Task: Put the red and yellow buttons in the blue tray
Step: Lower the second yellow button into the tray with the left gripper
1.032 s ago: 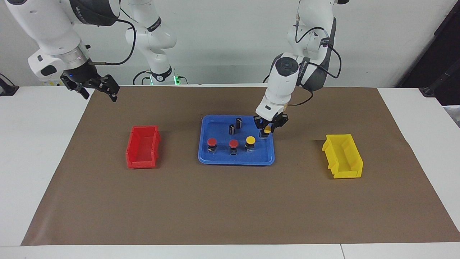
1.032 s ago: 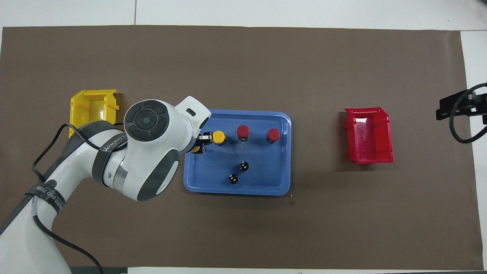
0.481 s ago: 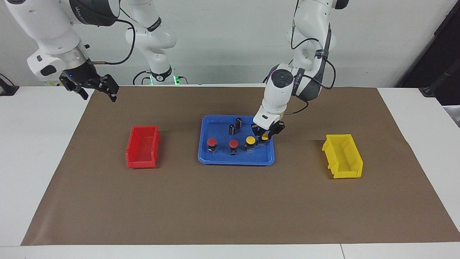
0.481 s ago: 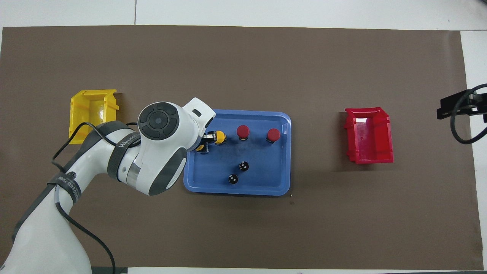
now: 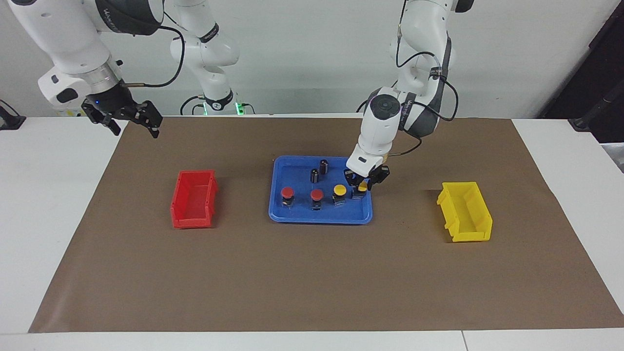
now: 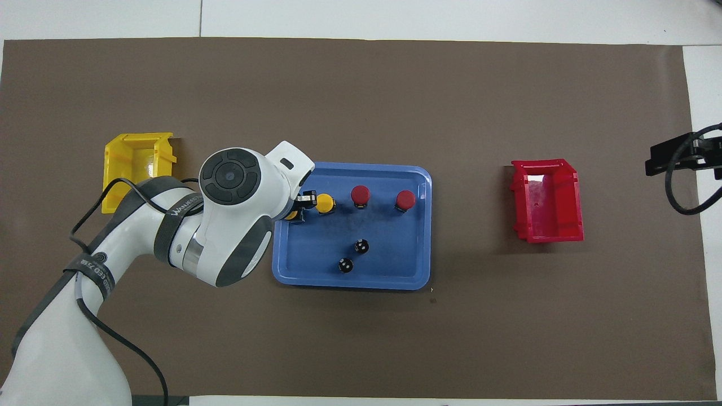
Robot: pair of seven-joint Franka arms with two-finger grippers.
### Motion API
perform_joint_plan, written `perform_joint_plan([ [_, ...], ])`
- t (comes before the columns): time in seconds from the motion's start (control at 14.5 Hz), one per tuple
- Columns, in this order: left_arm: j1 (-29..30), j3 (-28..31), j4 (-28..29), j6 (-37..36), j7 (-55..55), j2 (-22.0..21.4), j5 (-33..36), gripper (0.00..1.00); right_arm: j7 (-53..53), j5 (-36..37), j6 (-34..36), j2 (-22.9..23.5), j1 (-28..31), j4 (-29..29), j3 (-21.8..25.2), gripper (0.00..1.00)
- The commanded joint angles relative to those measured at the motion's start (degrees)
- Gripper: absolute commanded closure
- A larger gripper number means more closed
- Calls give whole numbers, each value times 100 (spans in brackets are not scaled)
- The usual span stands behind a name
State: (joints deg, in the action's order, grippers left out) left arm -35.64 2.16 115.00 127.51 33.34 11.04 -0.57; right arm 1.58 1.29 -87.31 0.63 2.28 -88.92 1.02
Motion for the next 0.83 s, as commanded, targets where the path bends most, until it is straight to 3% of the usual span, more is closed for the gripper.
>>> perform_joint_plan([
  [0.0, -92, 30, -74, -173, 111, -84, 198, 7, -141, 20, -233, -99, 27, -161, -23, 0],
  [0.14, -101, 30, -275, -680, 50, -180, 206, 0, -141, -15, -233, -90, 36, -152, -23, 0],
  [0.41, -4, 83, -792, -1840, -388, -647, 198, 0, -132, -24, -181, -90, 27, -126, -23, 0],
  [0.55, 328, 109, -1180, -2421, -983, -734, 198, 0, -132, -24, -189, -90, 27, -126, -23, 0],
  [0.76, 881, 136, -1208, -2870, -1794, -1147, 198, 0, -141, -24, -163, -90, 27, -126, -32, 0],
])
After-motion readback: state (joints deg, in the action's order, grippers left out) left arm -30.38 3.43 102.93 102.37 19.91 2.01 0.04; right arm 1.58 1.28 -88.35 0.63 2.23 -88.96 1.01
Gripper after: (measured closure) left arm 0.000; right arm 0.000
